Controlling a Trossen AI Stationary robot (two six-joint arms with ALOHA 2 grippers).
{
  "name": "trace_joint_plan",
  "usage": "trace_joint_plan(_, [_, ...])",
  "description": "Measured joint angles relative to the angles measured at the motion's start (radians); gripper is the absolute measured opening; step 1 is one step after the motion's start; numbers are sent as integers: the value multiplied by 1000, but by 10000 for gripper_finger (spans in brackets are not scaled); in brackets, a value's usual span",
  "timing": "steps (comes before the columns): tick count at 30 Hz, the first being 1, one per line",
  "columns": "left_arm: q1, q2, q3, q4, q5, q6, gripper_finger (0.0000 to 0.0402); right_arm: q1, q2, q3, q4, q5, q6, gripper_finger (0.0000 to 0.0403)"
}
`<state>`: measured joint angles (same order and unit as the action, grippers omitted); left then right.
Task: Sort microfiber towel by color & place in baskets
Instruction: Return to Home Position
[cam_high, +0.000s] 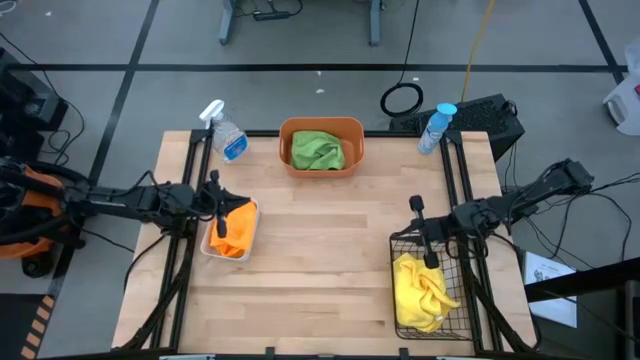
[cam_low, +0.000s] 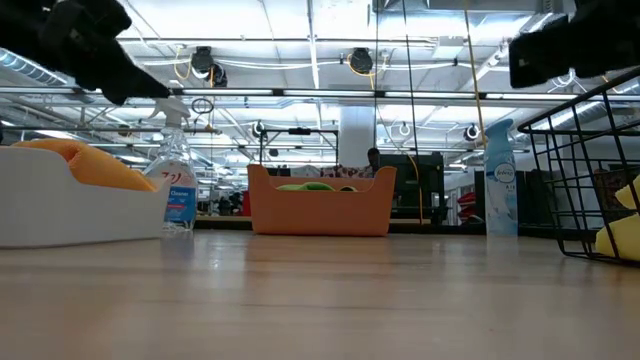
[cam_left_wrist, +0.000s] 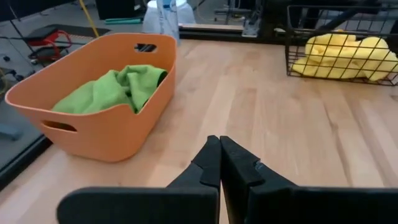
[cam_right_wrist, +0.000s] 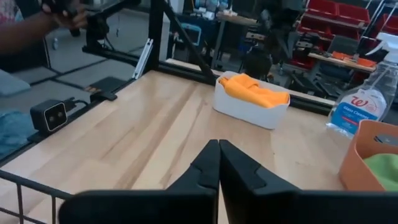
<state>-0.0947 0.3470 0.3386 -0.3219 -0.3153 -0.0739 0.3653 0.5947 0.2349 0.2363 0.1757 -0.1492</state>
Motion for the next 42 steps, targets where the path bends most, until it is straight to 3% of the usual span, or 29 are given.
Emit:
trace_joint_plan(10, [0, -142, -76, -27, 27, -26, 4, 0, -72, -101, 76, 1, 50, 0])
trace_joint_plan(23, [0, -248, -78, -30, 53, -62, 4, 0, -132, -214, 206, 3, 67, 0])
trace_joint_plan(42, [0, -248, -258, 248, 106, -42, 4, 0, -143, -221, 186, 3, 74, 0])
